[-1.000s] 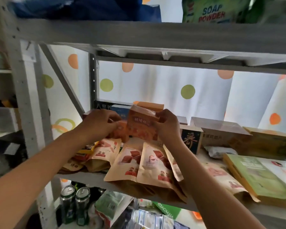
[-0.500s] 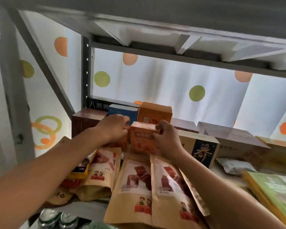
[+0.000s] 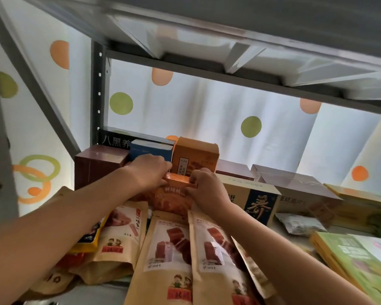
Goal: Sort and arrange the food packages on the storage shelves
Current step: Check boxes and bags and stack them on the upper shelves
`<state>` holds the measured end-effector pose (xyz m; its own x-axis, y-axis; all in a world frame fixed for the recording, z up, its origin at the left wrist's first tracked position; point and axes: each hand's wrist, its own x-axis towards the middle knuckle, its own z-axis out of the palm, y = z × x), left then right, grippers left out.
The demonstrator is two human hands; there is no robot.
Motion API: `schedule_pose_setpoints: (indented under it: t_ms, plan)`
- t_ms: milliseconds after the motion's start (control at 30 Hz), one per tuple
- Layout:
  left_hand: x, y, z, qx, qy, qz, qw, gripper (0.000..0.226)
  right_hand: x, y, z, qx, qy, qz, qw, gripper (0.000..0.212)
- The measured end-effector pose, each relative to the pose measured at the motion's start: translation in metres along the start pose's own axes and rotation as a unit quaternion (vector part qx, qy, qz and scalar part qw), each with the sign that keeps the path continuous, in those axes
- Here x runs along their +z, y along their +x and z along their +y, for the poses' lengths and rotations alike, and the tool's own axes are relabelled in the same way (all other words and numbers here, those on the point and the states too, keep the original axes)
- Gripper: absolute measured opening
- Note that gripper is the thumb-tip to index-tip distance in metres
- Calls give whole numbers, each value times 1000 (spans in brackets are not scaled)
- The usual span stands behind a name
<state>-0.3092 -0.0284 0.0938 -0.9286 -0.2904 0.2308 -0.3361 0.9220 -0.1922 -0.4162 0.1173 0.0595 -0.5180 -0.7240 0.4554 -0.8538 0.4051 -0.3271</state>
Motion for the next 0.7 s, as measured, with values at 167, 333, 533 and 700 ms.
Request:
schedule_pose_setpoints:
  t_ms: [167, 333, 533, 700]
  plan:
    - [4, 5, 7, 12, 52, 1, 999, 23, -25, 2, 13, -76, -61, 31, 995, 21]
    - [13, 3, 15, 15, 108, 25, 994, 22, -49, -2, 60, 12, -155, 24, 988, 53]
    - [12, 1, 17, 0, 108, 34, 994, 20, -48, -15, 96, 135, -139, -20, 981, 86]
    - [13, 2, 29, -64, 88, 36, 993, 22, -50, -18, 107, 185, -91, -57, 977, 75]
